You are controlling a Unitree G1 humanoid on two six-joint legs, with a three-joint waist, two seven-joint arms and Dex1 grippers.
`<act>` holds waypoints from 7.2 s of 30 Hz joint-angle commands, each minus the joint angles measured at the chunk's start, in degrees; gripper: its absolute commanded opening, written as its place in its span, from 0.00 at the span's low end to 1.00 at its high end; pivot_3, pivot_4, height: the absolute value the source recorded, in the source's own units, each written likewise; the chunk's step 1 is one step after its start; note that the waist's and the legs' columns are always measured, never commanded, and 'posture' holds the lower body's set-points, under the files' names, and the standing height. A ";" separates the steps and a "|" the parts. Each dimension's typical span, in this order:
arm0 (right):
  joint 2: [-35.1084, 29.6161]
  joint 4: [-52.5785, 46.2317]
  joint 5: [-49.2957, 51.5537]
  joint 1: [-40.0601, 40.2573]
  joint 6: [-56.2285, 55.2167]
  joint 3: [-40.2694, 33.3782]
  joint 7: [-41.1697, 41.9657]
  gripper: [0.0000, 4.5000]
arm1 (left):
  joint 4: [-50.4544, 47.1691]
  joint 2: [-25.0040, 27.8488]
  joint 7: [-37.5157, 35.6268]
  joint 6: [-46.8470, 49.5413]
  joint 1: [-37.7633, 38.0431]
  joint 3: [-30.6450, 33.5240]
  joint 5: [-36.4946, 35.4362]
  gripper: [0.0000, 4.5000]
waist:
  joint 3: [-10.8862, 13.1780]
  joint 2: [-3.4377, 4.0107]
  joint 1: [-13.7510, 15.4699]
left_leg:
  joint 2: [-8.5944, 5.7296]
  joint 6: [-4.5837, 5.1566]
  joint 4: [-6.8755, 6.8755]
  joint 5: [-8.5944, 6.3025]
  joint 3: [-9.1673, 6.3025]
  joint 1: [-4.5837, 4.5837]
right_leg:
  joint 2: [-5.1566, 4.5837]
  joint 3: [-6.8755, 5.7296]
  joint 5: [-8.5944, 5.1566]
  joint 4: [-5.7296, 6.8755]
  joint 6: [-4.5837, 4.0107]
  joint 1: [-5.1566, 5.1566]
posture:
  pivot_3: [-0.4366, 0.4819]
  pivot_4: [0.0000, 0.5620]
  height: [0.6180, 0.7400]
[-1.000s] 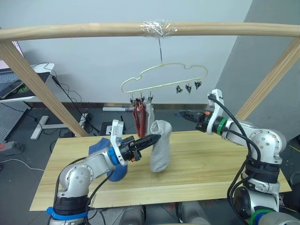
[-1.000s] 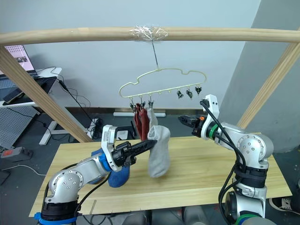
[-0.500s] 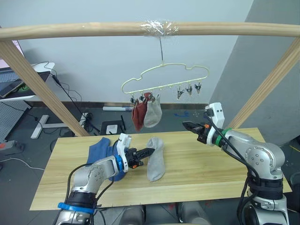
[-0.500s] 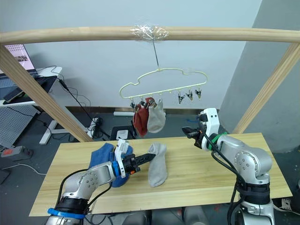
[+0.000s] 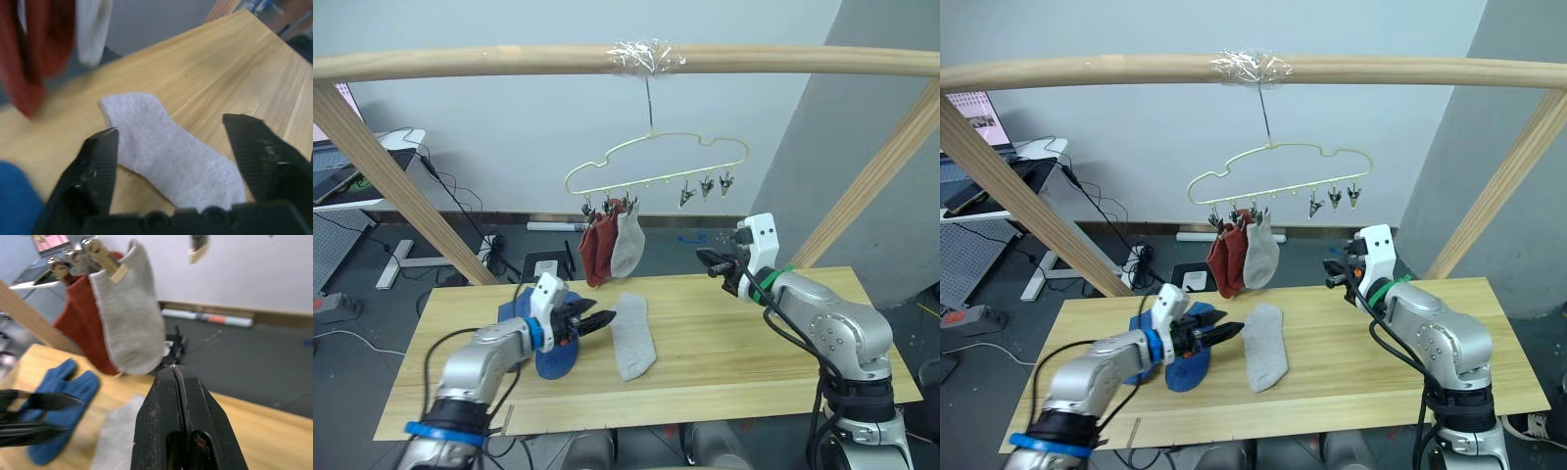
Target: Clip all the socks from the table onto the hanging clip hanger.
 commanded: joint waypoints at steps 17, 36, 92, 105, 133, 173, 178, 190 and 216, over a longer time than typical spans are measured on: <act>9.89 8.33 -18.46 -4.47 -24.87 6.35 -6.16 0.19 | -26.24 -1.60 5.45 -4.55 2.86 7.38 -7.49 1.00 | 0.06 -0.01 1.36 | -0.02 0.00 0.00 0.00 -0.02 0.03 | 0.02 -0.01 0.00 0.02 -0.01 0.02 | 0.54 0.23 1.00; 17.49 18.27 -19.43 -11.36 -24.03 1.14 -11.24 0.34 | -27.82 -0.29 6.78 -4.66 2.87 7.84 -9.59 1.00 | 0.04 -0.02 1.45 | -0.02 -0.01 0.01 0.01 -0.03 0.05 | 0.04 -0.02 0.17 0.10 -0.27 0.03 | 0.56 0.21 1.00; 22.28 30.25 -18.33 -21.31 -29.94 -1.77 -9.90 0.77 | -27.44 -0.69 9.38 -4.40 1.25 6.93 -10.44 1.00 | 0.03 -0.01 1.46 | -0.02 0.00 0.04 0.01 -0.03 0.11 | 0.06 -0.02 0.19 0.25 -0.31 0.03 | 0.58 0.24 1.00; 21.94 31.22 -18.80 -21.26 -29.20 -2.21 -9.69 0.32 | -27.64 -0.99 9.64 -4.36 1.36 6.58 -10.20 1.00 | 0.03 -0.01 1.46 | -0.02 0.00 0.04 0.01 -0.03 0.12 | 0.06 -0.01 0.19 0.28 -0.31 0.03 | 0.59 0.23 1.00; 12.34 18.99 -10.62 -16.42 -9.53 -6.18 -6.22 0.01 | 37.04 -14.93 20.33 -20.72 -12.76 -23.27 33.68 1.00 | -0.13 0.00 1.17 | -0.08 0.02 0.25 0.03 -0.04 0.28 | 0.05 0.00 0.10 0.70 -0.14 0.09 | 0.43 0.24 1.00; 12.61 14.79 13.47 -21.88 21.85 -23.26 -8.90 0.00 | 15.07 -23.09 9.42 -31.12 -11.38 -11.32 21.83 0.01 | -0.58 0.09 0.72 | -0.09 0.04 0.33 0.04 -0.03 0.22 | 0.03 -0.02 0.03 0.69 -0.01 0.14 | 0.43 0.24 1.00; 13.14 13.92 14.19 -21.29 22.93 -23.23 -9.97 0.00 | 15.70 -23.37 10.14 -31.84 -12.87 -10.90 22.05 0.01 | -0.58 0.09 0.65 | -0.10 0.04 0.33 0.04 -0.03 0.21 | 0.03 -0.02 0.03 0.69 0.00 0.14 | 0.43 0.24 1.00; 13.20 12.11 15.52 -19.38 23.04 -21.69 -9.49 0.25 | 14.75 -23.50 9.18 -32.16 -13.48 -11.87 21.64 0.00 | -0.56 0.10 0.33 | -0.10 0.05 0.32 0.04 -0.03 0.21 | 0.03 -0.02 0.01 0.68 0.03 0.14 | 0.43 0.25 1.00; 2.70 -6.84 -8.68 1.56 -11.00 3.36 -9.47 0.80 | -16.06 -3.57 -2.98 -7.21 3.18 2.44 -0.46 1.00 | -0.22 -0.03 -1.62 | 0.04 0.03 0.25 0.03 0.01 0.19 | 0.10 0.01 -0.07 0.62 0.06 0.04 | 0.44 0.24 1.00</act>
